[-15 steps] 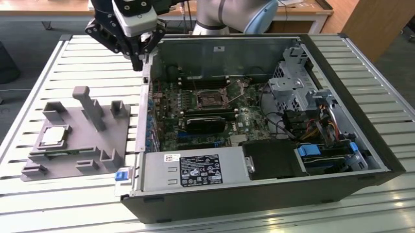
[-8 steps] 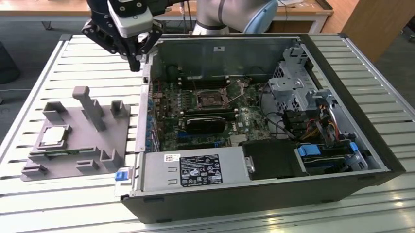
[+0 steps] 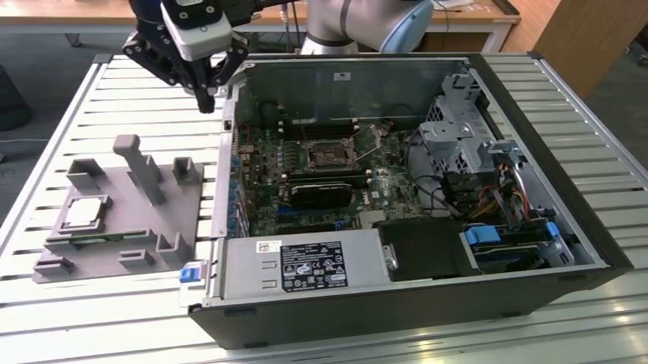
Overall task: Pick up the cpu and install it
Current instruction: 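Reach for the cpu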
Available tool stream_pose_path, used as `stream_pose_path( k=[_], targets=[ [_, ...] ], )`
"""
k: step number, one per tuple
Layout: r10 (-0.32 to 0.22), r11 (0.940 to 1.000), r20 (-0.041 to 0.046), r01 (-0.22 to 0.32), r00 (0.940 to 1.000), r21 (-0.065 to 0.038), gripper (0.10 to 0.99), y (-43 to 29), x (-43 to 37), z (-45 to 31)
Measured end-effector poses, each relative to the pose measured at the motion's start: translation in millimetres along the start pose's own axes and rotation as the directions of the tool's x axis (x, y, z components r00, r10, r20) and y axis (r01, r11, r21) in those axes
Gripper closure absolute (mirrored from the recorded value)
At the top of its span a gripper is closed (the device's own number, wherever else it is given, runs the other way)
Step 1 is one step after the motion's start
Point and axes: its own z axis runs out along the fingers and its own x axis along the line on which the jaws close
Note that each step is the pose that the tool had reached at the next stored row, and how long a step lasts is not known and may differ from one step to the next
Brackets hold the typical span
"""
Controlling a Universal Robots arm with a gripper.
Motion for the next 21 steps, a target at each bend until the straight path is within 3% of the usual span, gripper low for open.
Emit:
stream_pose_path(
  k=[21],
  targets=[
    [0.0,1.0,0.0,0.0,1.0,0.0,0.98,-2.2,28.5,1.6]
  ],
)
